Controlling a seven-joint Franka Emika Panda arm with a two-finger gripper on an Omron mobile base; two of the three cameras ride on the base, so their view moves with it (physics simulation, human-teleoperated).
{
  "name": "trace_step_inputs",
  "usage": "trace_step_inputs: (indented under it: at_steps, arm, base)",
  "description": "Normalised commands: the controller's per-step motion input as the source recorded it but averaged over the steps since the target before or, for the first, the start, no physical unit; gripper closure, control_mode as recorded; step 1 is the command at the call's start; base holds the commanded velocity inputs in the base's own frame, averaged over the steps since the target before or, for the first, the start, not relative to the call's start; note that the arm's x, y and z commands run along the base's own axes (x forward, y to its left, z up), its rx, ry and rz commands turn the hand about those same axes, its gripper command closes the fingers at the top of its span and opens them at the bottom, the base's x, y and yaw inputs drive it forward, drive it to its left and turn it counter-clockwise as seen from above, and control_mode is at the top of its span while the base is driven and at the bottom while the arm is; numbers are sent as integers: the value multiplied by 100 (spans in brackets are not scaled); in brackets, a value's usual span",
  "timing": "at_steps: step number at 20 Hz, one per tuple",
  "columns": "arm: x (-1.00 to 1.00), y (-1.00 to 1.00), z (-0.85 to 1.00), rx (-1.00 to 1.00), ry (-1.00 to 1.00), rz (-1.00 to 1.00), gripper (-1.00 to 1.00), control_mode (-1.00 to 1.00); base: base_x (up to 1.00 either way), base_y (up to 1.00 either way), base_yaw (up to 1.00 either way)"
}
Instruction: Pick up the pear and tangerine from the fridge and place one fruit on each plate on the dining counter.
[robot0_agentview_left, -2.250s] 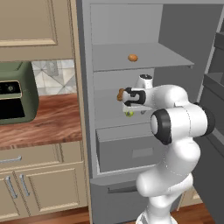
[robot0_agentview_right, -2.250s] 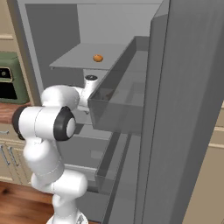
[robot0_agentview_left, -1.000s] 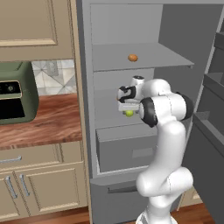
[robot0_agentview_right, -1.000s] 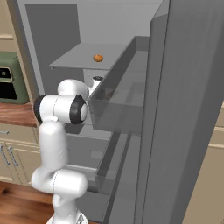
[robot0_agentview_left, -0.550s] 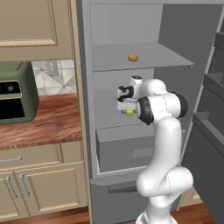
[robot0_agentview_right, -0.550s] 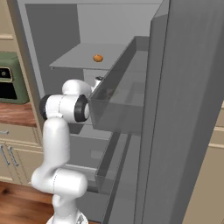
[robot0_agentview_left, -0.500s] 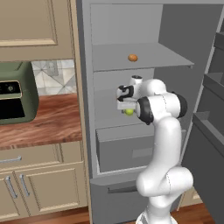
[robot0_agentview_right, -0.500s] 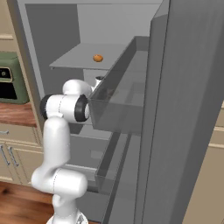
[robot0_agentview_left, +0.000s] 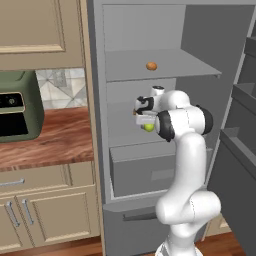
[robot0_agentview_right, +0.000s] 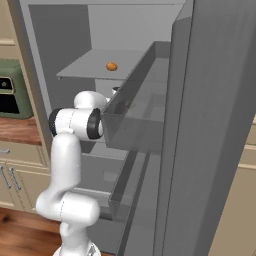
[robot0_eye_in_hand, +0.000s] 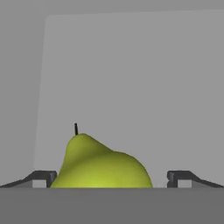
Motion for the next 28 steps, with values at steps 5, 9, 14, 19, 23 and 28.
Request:
trace_step_inputs:
  at_steps: [5,9,14,19,23,28]
  arm:
    - [-1,9,-31,0,0,0,-100,-100]
    - [0,18,-33,0,0,0,-100,-100]
    - [0,36,-41,0,2,0,100,-100]
    - [-23,32,-44,0,0,0,100,-100]
    - [-48,28,-25,0,-8,0,100,-100]
    - [-89,13,-2,0,-25,-1,100,-100]
  base:
    - [0,0,0]
    - [0,0,0]
    - [0,0,0]
    - [0,0,0]
    - [0,0,0]
    - [0,0,0]
